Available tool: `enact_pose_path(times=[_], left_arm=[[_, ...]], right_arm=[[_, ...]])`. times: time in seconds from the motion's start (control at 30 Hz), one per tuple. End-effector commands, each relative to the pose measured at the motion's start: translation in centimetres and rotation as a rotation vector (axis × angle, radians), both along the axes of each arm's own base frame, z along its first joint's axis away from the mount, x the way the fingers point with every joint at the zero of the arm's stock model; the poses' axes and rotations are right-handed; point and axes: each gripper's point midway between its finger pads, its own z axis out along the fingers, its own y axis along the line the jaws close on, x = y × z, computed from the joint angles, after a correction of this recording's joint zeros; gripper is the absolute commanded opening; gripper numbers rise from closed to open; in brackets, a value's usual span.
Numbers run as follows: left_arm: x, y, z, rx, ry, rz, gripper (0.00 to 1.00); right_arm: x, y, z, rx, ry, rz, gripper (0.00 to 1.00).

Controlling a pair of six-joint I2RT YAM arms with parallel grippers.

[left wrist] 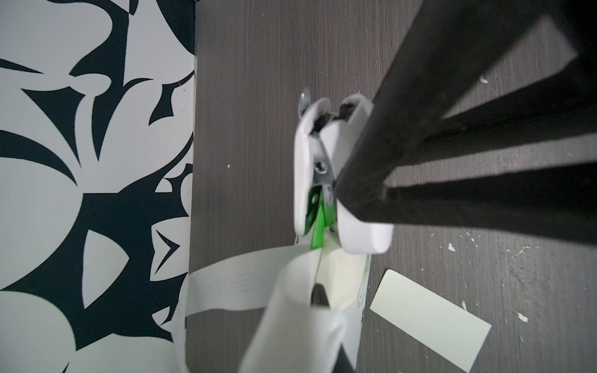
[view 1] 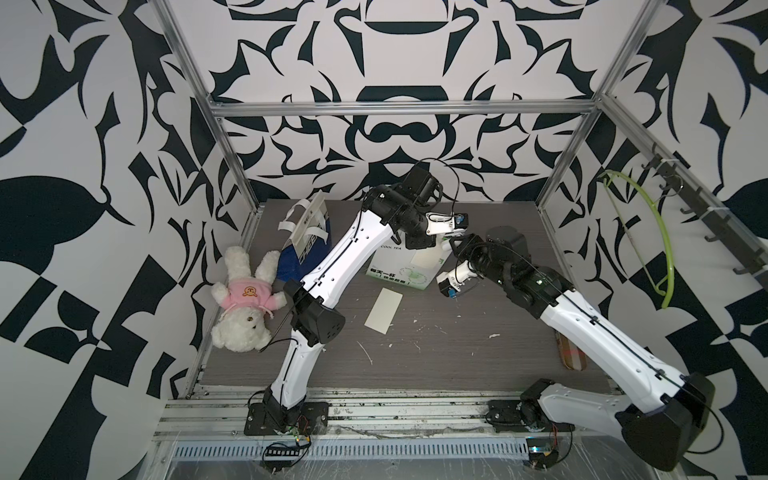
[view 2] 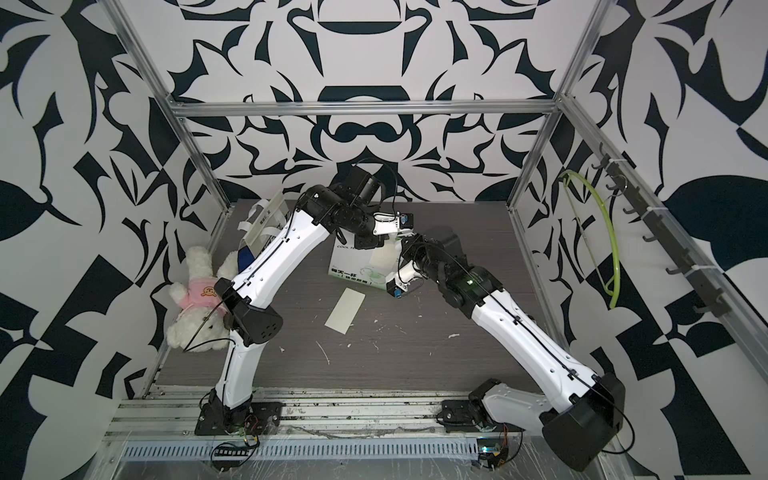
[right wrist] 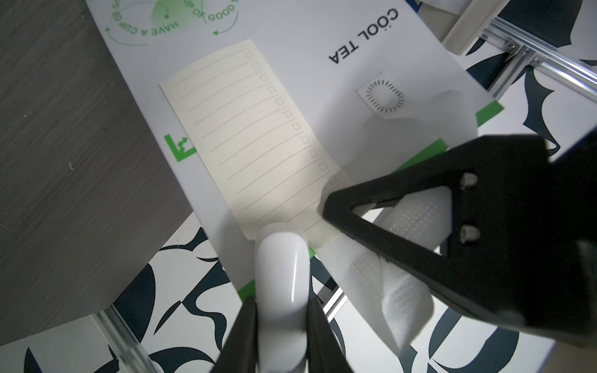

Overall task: Staple the receipts to the bags
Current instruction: Place the stapler in the takeout bag.

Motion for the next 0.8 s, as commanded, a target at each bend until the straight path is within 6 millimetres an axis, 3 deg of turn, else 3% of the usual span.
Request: enact_pose_path(times=[0.0,0.37,0.77], left_arm=[[-0.1,-0.9,0.8,-0.040,-0.008,-0.015,0.00],[-0.1,-1.3,0.7,-0.045,-0.009,-0.019,0.00],[-0.6,-1.5,0.9,-0.056,0.003,-0.033,0.00]], right_arm=[[-0.7,1.3,2.1,-0.135,-0.113,0.140,0.00],[-1.5,2.4,2.2,-0.109,-0.092,0.164,0.00],[0.0,1.7,1.4,-0.156,-0.085,0.089,0.00]])
